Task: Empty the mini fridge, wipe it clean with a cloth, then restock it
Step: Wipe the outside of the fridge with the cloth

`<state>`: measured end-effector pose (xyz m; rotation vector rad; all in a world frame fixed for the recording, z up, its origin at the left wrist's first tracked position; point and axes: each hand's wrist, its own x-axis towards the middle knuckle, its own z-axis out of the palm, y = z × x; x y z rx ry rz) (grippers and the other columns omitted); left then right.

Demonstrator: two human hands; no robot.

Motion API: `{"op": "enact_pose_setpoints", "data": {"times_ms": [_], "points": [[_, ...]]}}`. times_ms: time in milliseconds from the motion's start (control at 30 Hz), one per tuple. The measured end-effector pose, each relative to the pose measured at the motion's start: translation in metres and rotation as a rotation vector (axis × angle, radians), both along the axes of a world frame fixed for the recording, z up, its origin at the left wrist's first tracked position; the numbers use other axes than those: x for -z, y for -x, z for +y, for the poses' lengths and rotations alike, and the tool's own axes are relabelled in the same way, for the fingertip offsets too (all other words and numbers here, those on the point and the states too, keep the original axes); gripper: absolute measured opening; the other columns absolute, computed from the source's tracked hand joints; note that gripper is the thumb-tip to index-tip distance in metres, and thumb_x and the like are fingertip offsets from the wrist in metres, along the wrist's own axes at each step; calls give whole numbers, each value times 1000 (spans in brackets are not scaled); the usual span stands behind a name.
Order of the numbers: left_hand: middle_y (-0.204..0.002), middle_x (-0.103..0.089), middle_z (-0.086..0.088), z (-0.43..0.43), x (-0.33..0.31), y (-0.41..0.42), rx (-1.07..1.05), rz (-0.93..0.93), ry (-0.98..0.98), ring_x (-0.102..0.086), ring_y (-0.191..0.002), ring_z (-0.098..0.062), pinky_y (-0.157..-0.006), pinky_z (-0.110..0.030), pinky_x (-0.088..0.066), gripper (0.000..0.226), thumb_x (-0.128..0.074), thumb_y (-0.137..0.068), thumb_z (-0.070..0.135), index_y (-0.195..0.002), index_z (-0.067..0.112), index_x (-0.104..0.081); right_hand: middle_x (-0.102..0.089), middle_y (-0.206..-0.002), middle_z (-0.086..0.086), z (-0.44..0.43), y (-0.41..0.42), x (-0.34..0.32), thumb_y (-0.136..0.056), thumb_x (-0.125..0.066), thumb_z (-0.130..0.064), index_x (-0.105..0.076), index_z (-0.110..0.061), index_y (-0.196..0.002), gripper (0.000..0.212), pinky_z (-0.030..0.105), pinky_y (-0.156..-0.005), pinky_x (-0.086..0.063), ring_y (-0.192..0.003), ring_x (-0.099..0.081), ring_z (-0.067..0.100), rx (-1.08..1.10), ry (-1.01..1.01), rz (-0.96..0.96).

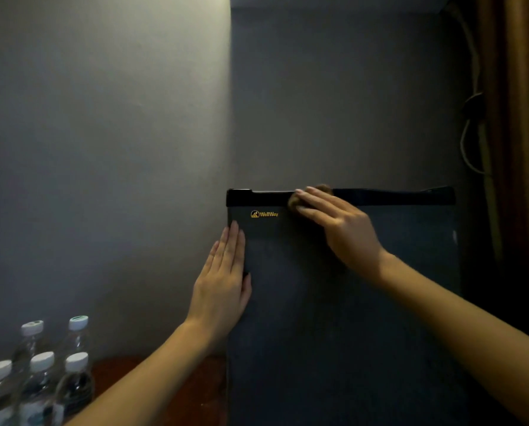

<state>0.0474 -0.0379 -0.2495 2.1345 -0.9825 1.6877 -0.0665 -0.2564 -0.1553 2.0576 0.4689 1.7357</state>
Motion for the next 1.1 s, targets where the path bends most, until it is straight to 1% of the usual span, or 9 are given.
{"op": "enact_pose_setpoints", "data": {"times_ms": [133,200,333,467,600,767,867,933,1100], "points": [[-160,-15,-14,-1,3,5,36,36,27,-19,-147,-25,-118,-35,-18,64,-34,-93,26,-150,-1,-23,-60,-133,6,-41,38,10,-81,-56,16,-68,-11,-119,48,40,-102,-48,-125,-55,25,36,-172,-44],[-160,-15,-12,0,3,8,71,37,40,-18,-147,-24,-119,-33,-15,63,-33,-92,25,-150,0,-24,-64,-127,4,-40,49,8,-79,-64,10,-69,-12,-117,45,37,-93,-52,-115,-60,26,26,-327,-42],[-161,-12,-9,-11,-4,17,159,16,58,-12,-149,-20,-120,-30,-11,62,-30,-95,26,-151,2,-20,-60,-113,6,-4,40,16,-79,-69,1,-70,-11,-115,38,29,-85,-49,-102,-57,24,-157,-501,-183],[-162,-2,-9,-36,-28,15,237,-22,112,-3,-150,-20,-120,-31,-14,62,-30,-97,24,-153,2,-11,-61,-126,5,39,-3,32,-88,-58,-1,-67,-10,-120,35,35,-96,-45,-119,-54,24,-195,-376,-163],[-162,1,-9,-51,-44,4,277,-7,266,-1,-150,-21,-121,-26,-2,62,-29,-99,22,-153,2,-7,-60,-132,6,53,-29,24,-94,-43,-14,-64,-9,-124,37,41,-104,-44,-129,-49,22,-220,-423,-110],[-162,0,-13,-55,-33,-1,302,-43,453,-2,-150,-23,-122,-34,-5,60,-33,-101,18,-152,1,-6,-60,-132,4,50,-29,22,-91,-56,-2,-65,-10,-125,36,40,-106,-43,-128,-50,20,-264,-389,-138],[-162,-3,-12,-59,-21,-6,292,89,643,-3,-150,-22,-122,-35,-7,56,-16,-105,30,-152,-1,-12,-63,-129,1,68,-41,11,-91,-60,-6,-69,-13,-119,30,37,-111,-35,-127,-52,18,-254,-224,-136],[-160,-8,-16,-62,-7,-8,284,123,634,-7,-149,-24,-122,-36,-7,63,-7,-105,39,-150,-4,-15,-63,-130,2,83,-59,3,-90,-60,-5,-70,-13,-117,30,42,-116,-27,-130,-51,19,-226,-103,-76],[-159,-17,-13,-62,21,-8,265,138,648,-16,-148,-21,-121,-32,-9,56,-24,-102,27,-150,0,-19,-55,-139,4,77,-65,25,-88,-55,2,-65,-14,-124,41,42,-113,-36,-134,-46,21,-183,111,117]]}}
